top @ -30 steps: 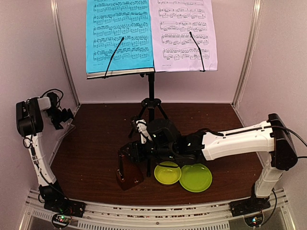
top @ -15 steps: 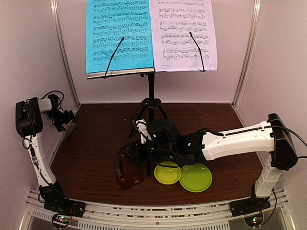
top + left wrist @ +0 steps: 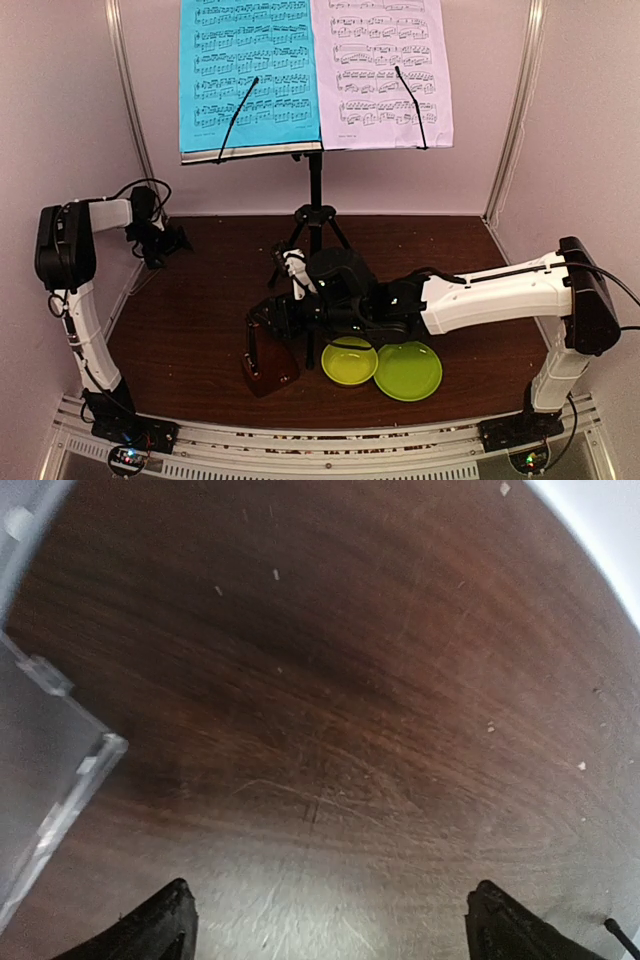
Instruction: Set up the instrument practice props
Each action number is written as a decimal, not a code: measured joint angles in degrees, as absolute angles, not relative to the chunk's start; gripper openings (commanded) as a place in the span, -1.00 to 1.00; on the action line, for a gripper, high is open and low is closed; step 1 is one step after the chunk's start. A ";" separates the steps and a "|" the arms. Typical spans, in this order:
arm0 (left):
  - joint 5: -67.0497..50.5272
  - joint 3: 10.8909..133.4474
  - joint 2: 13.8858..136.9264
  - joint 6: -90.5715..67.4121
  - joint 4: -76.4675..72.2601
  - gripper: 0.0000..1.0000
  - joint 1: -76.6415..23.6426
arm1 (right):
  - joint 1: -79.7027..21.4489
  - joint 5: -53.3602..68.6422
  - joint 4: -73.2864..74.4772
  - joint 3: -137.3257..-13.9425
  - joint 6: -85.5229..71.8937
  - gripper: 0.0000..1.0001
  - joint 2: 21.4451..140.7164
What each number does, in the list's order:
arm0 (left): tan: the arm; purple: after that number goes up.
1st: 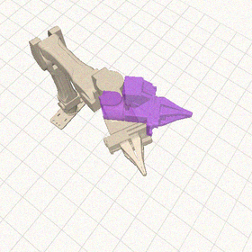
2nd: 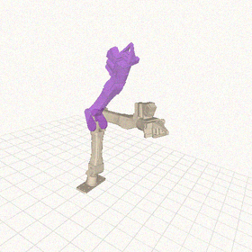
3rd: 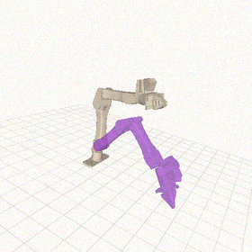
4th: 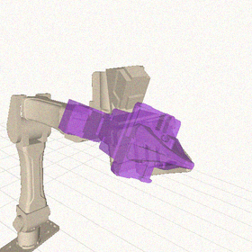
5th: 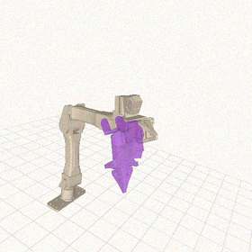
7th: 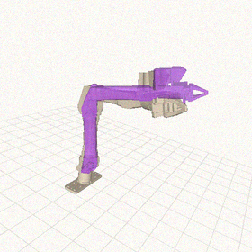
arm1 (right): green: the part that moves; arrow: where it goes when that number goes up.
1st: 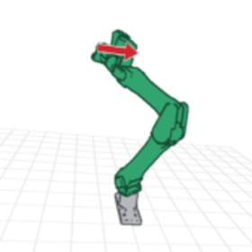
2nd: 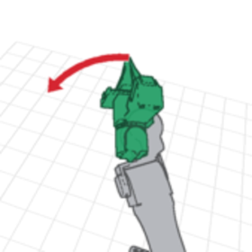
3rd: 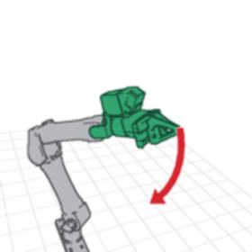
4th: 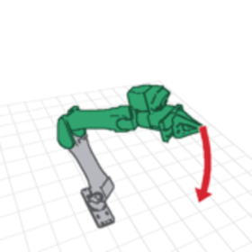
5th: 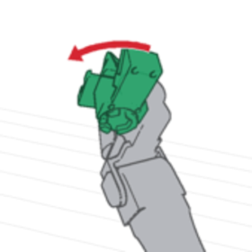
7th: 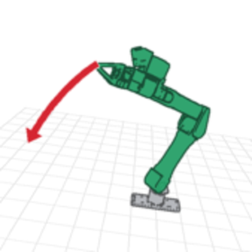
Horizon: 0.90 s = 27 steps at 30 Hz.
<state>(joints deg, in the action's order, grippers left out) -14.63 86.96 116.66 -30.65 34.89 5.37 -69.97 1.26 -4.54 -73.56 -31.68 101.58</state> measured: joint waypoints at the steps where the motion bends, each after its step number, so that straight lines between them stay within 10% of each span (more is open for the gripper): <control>1: -14.00 86.87 115.26 -30.55 35.11 0.95 5.56 | -69.97 1.26 -4.54 -73.56 -31.68 0.16 101.58; 27: -11.29 91.66 122.83 -29.85 36.97 0.96 19.51 | -70.00 1.26 -4.54 -73.58 -31.73 0.16 101.58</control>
<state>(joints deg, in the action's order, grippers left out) -11.29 91.66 122.83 -29.85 36.97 19.51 -70.00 1.26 -4.54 -73.58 -31.73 101.58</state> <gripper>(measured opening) 0.978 0.581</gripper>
